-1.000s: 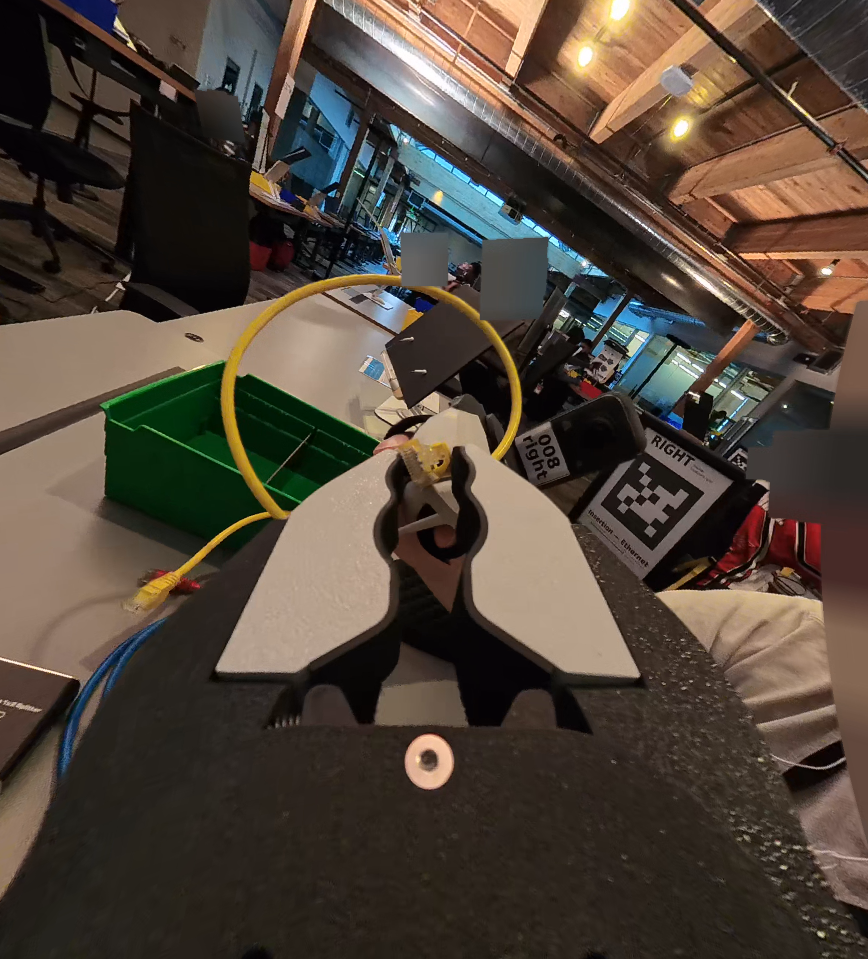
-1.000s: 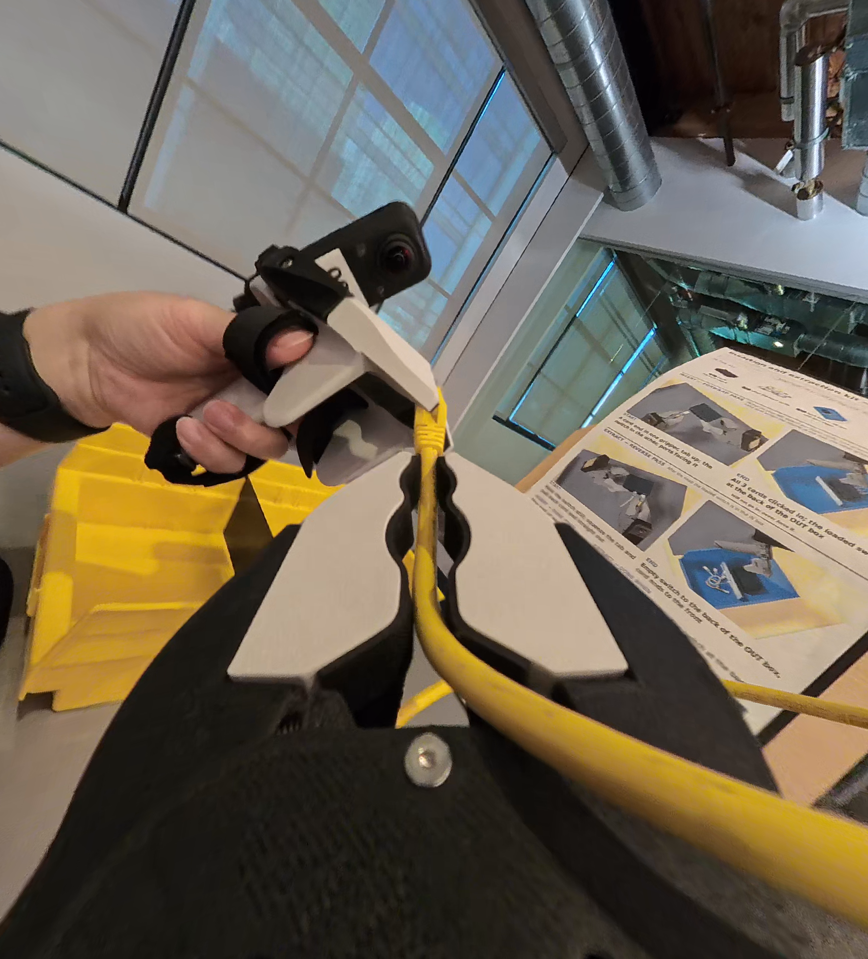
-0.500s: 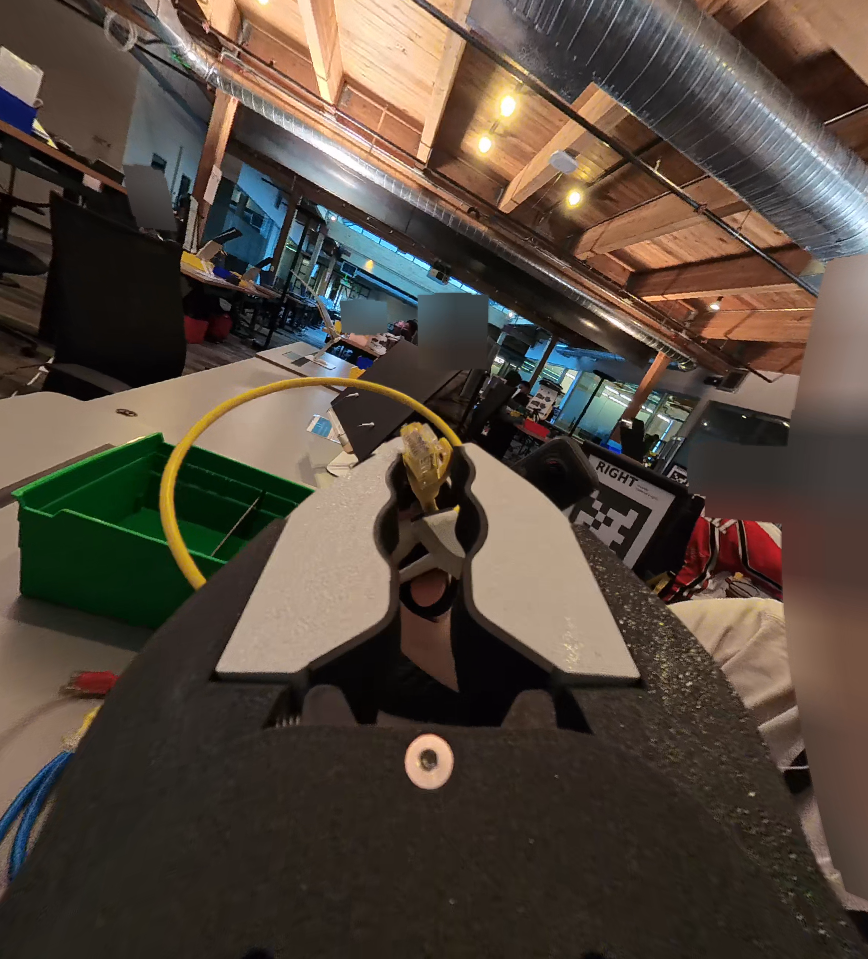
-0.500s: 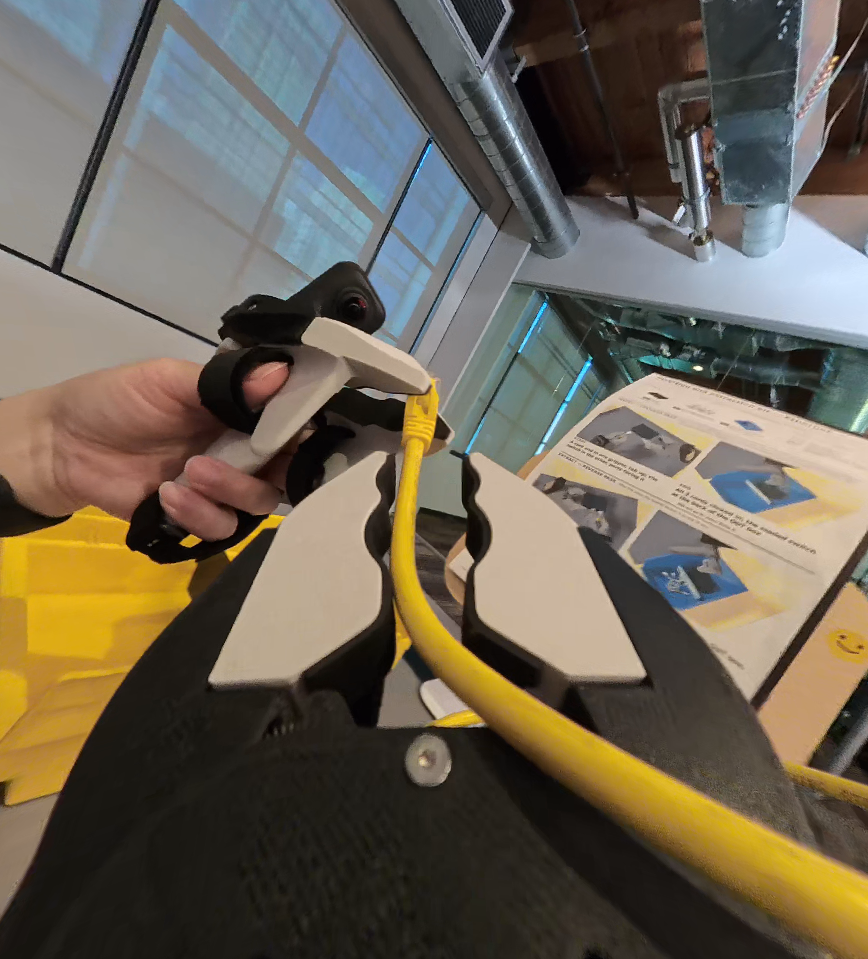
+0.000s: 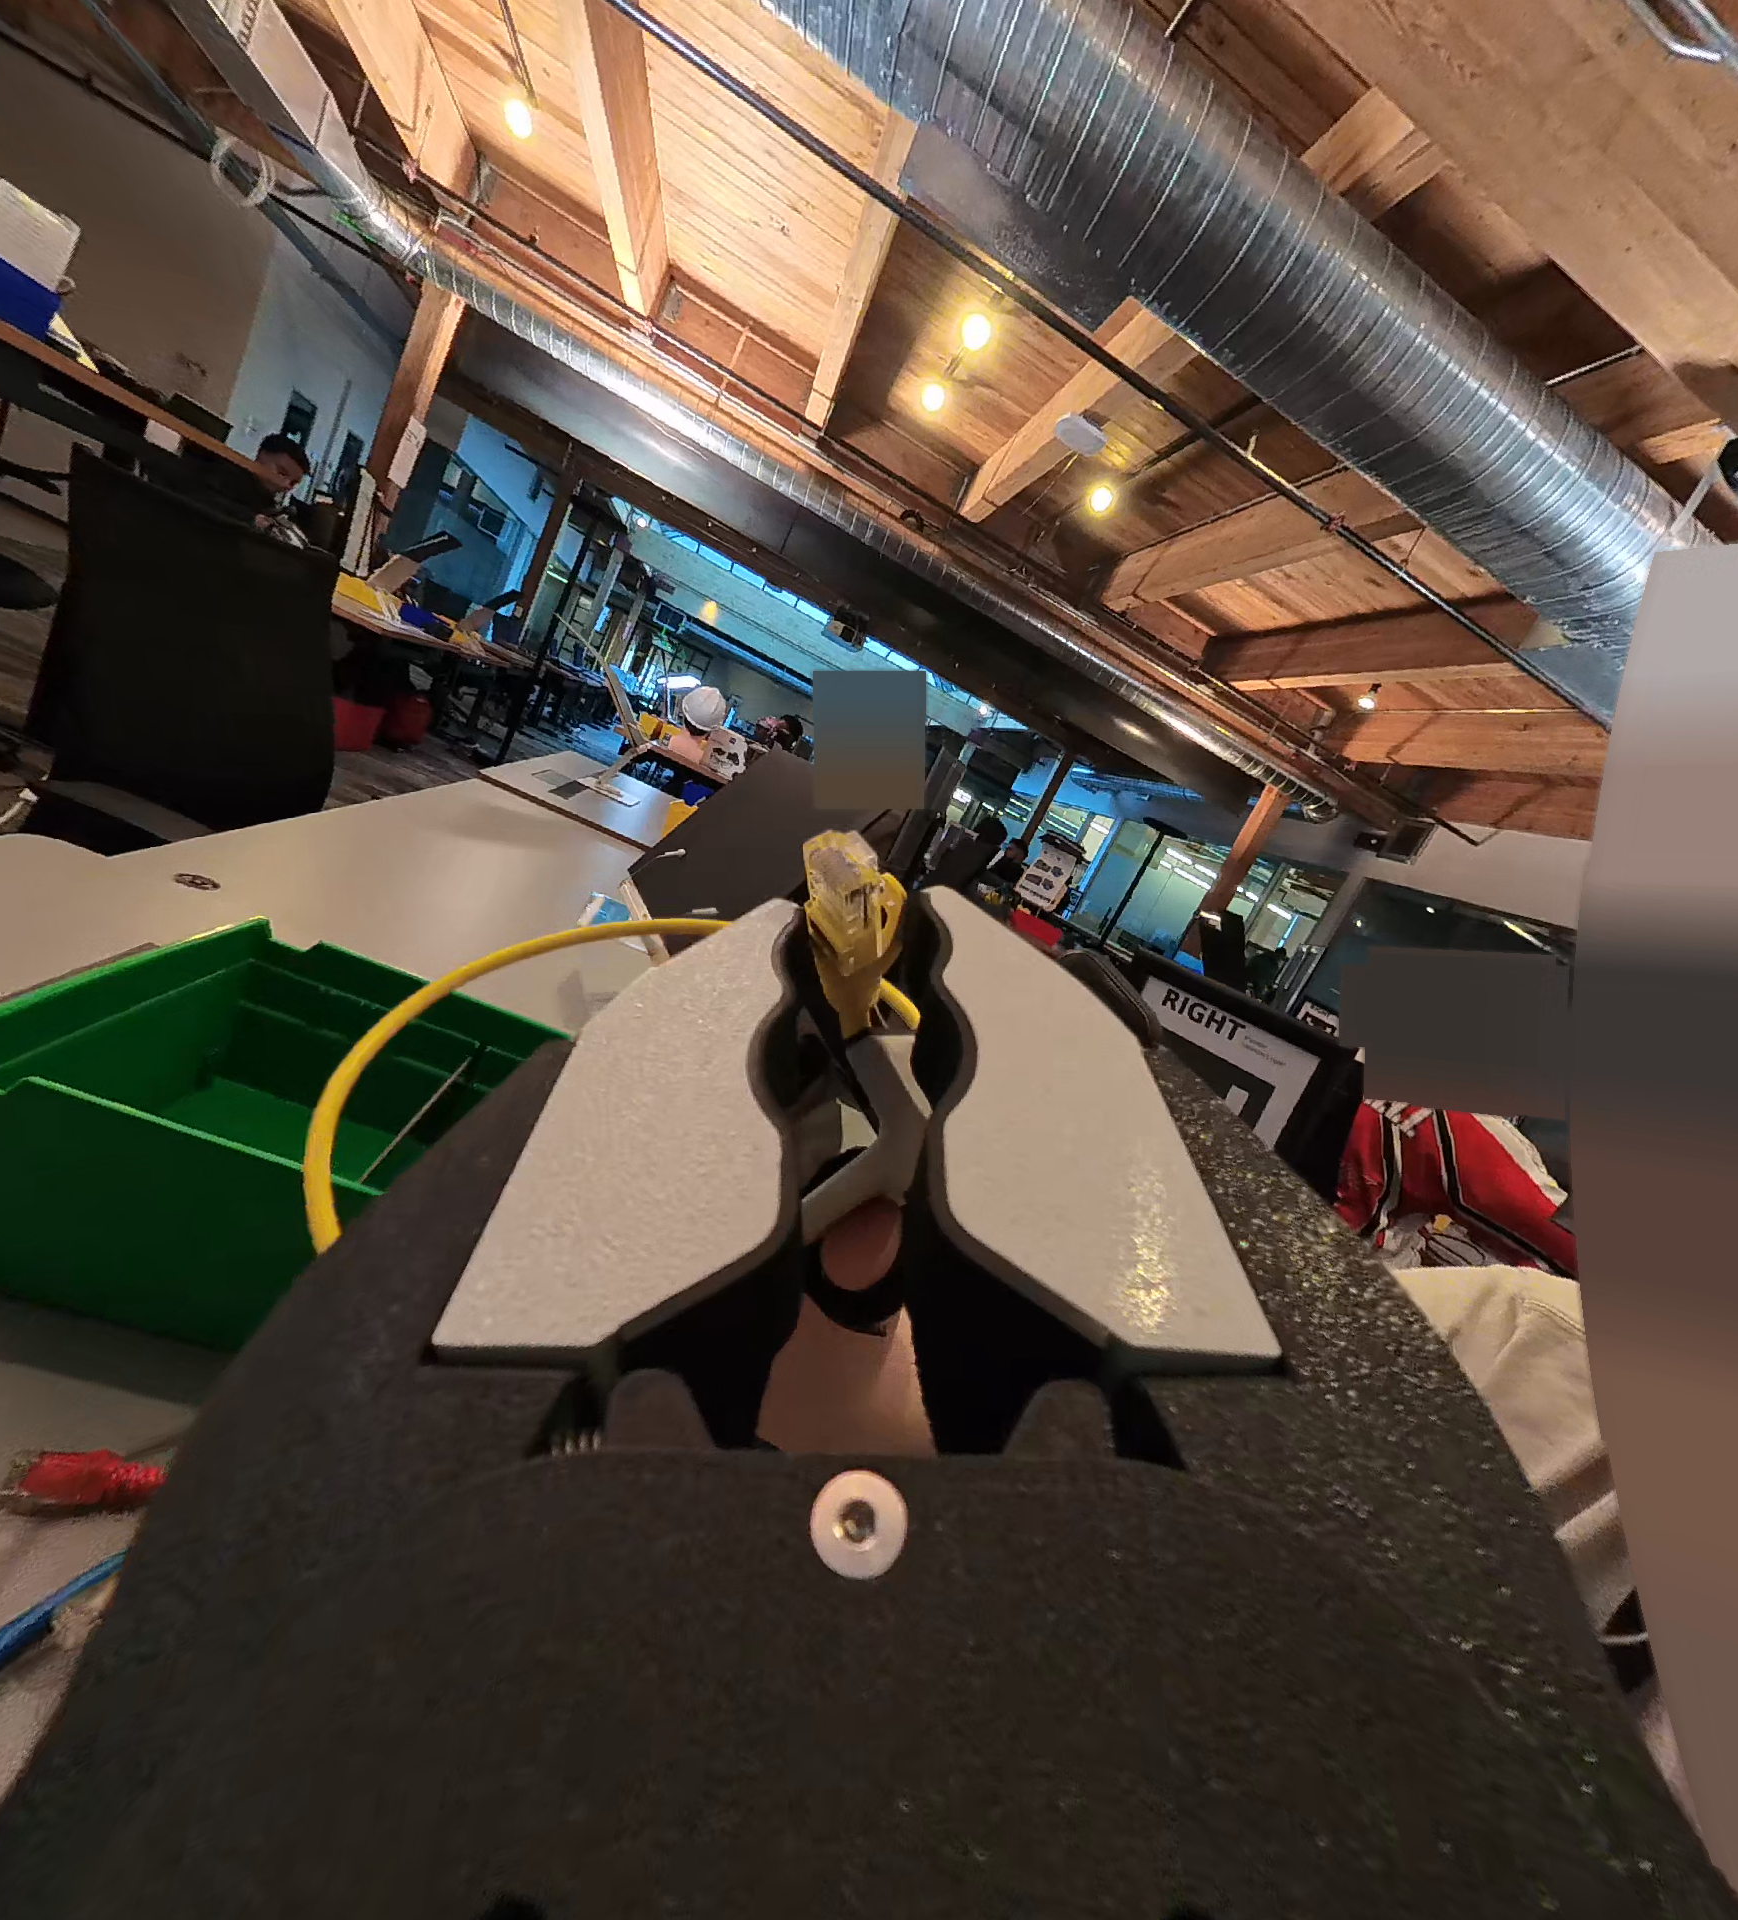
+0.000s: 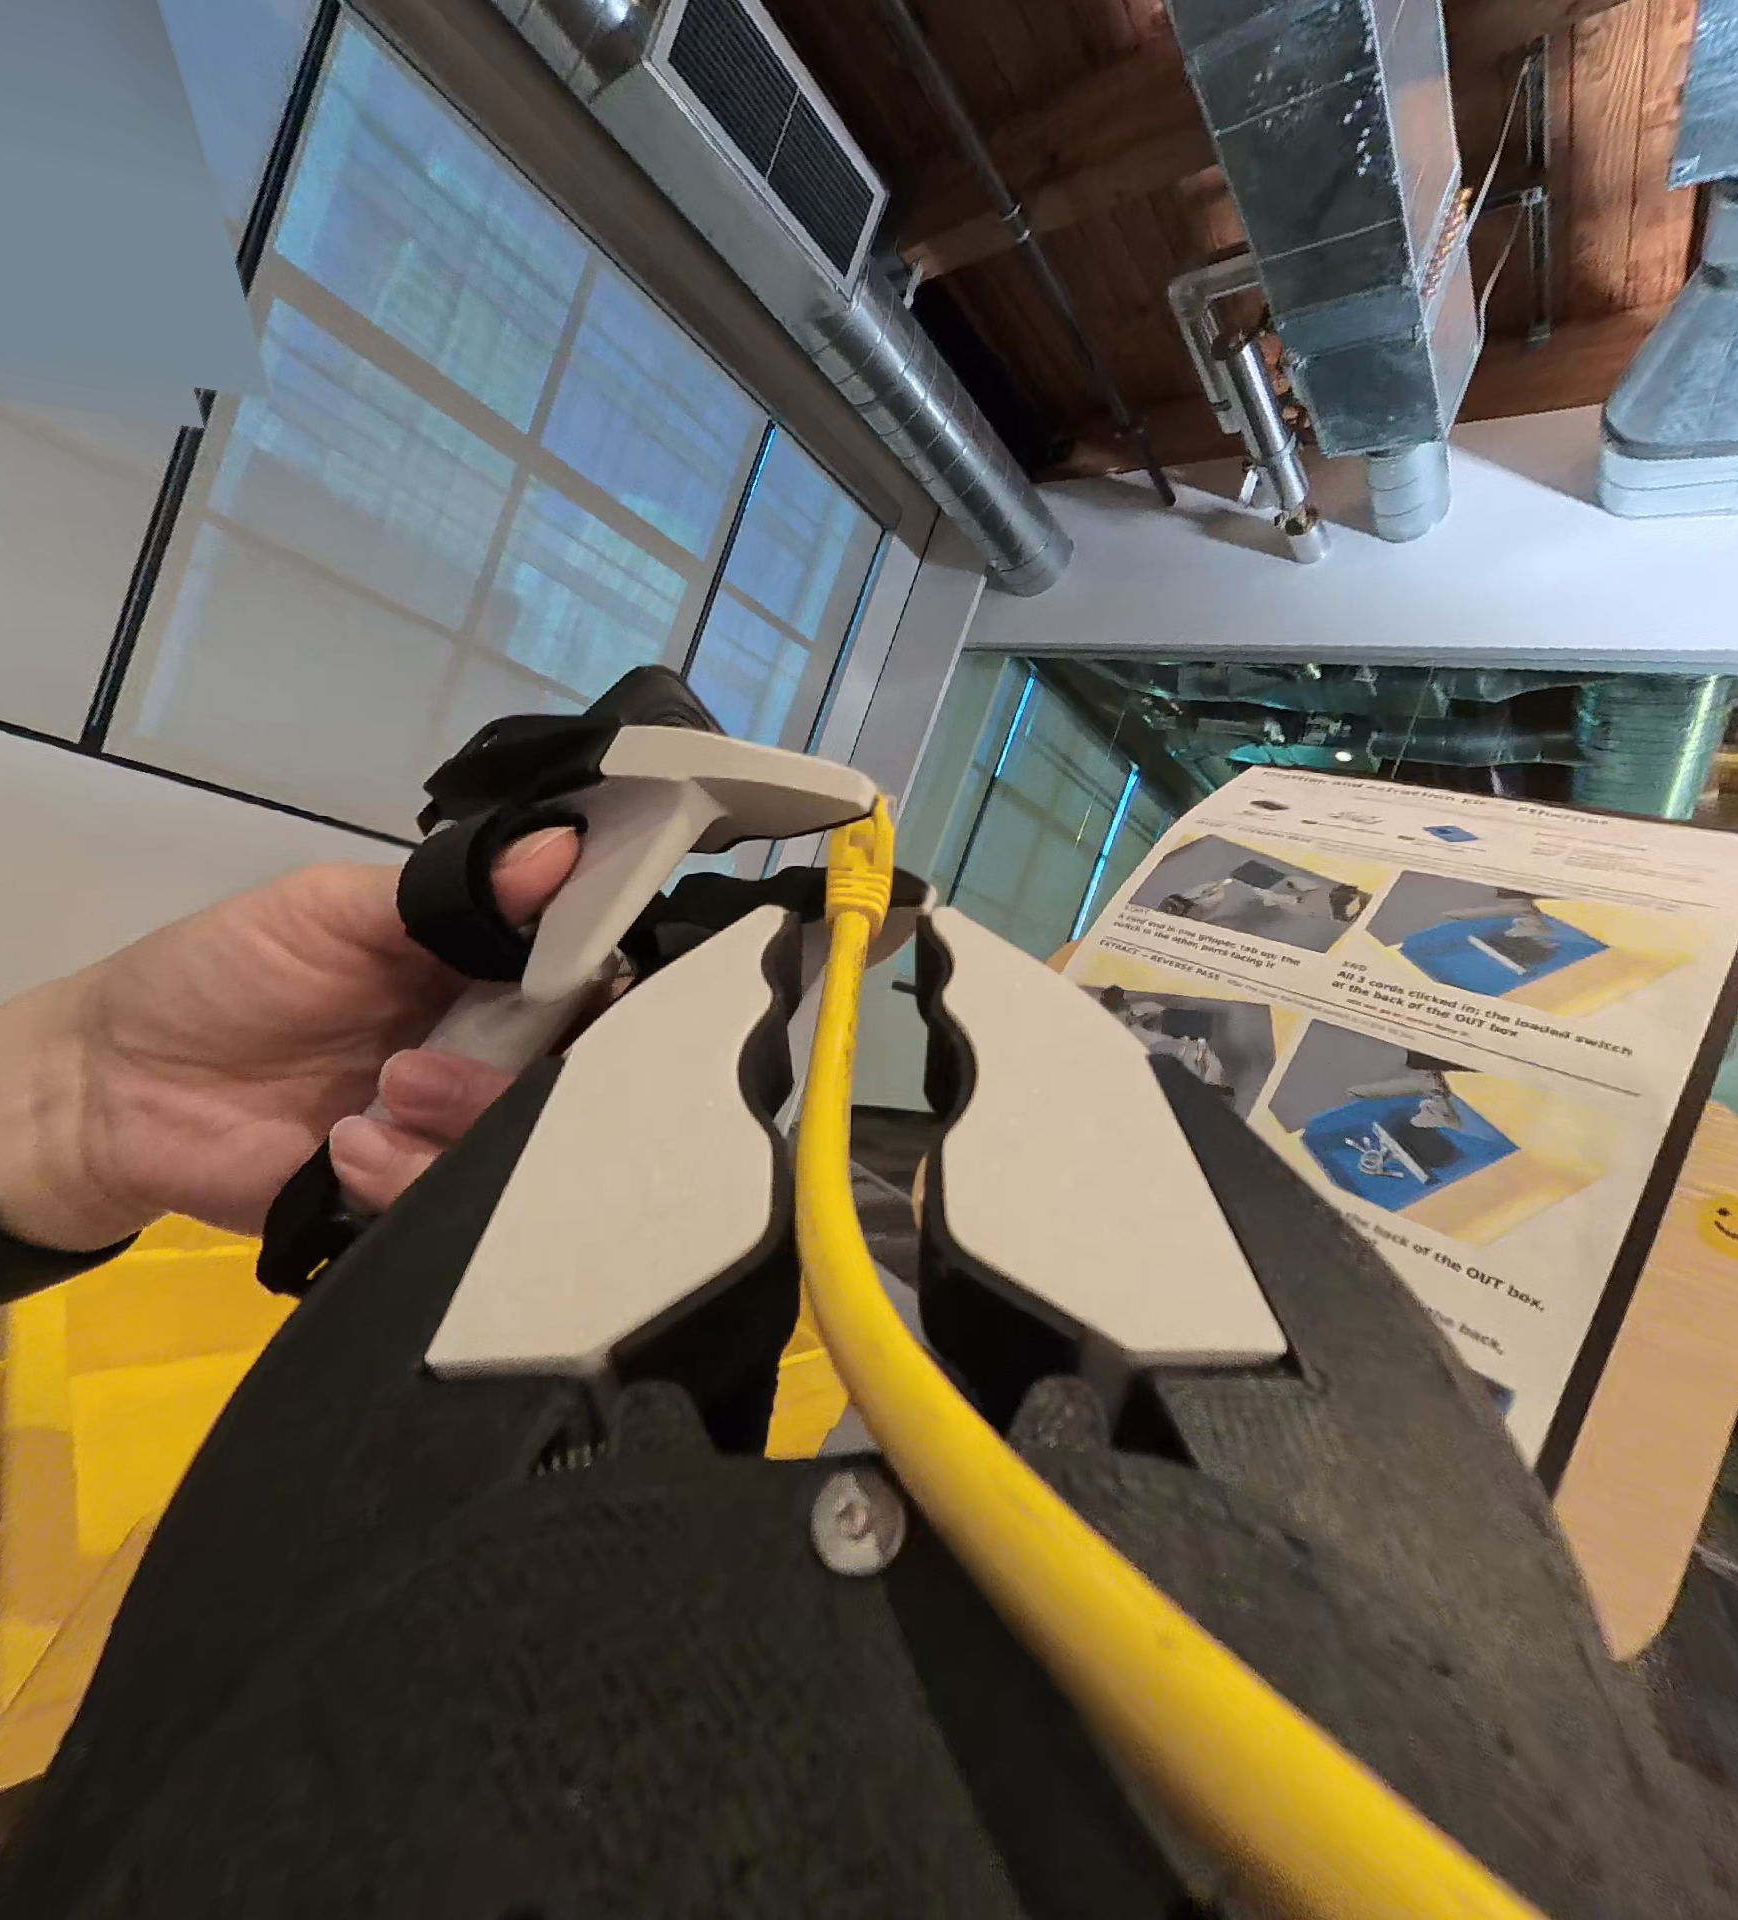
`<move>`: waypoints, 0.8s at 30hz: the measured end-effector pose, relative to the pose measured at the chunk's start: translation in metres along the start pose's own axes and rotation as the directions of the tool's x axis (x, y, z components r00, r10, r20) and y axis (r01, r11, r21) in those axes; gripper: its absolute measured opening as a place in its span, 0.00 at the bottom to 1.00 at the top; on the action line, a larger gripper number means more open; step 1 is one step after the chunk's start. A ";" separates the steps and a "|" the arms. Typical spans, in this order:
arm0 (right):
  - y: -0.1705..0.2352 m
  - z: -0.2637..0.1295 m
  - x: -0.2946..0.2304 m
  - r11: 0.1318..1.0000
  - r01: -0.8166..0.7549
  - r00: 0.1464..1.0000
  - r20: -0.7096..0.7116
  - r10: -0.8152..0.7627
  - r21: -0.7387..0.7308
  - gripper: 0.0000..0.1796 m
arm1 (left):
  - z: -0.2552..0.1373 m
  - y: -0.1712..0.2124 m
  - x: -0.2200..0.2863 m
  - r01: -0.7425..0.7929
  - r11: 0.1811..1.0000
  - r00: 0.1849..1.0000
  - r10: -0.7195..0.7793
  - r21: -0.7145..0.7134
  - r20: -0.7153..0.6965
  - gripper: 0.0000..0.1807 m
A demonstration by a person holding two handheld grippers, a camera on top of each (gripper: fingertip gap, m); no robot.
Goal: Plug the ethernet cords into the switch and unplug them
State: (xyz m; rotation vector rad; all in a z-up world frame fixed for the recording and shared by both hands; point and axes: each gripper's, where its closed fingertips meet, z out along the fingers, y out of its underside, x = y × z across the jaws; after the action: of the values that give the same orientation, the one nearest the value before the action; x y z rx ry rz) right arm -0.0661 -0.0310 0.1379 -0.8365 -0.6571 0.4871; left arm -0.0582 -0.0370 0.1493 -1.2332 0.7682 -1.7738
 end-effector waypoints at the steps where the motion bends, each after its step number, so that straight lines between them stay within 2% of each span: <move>1: 0.001 0.000 0.002 1.000 -0.014 1.000 -0.004 0.014 -0.011 0.12 | 0.000 -0.001 0.000 -0.002 1.000 1.000 0.002 0.010 0.002 0.09; 9: -0.004 -0.001 0.003 0.981 -0.193 0.978 0.085 0.191 0.017 0.07 | 0.002 0.002 -0.003 -0.010 1.000 1.000 0.010 0.012 -0.002 0.09; 15: -0.001 0.001 0.001 0.997 -0.068 0.994 0.080 0.069 -0.023 0.07 | 0.001 0.002 -0.005 -0.003 1.000 1.000 0.002 0.012 0.009 0.09; 24: 0.000 0.001 0.001 0.998 -0.046 0.995 0.083 0.049 -0.041 0.07 | 0.000 0.002 -0.005 -0.016 1.000 1.000 0.016 0.006 0.014 0.09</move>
State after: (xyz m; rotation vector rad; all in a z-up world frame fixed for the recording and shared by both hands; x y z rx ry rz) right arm -0.0661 -0.0299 0.1389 -0.8734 -0.7272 0.5565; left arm -0.0568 -0.0337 0.1459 -1.2310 0.7619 -1.7512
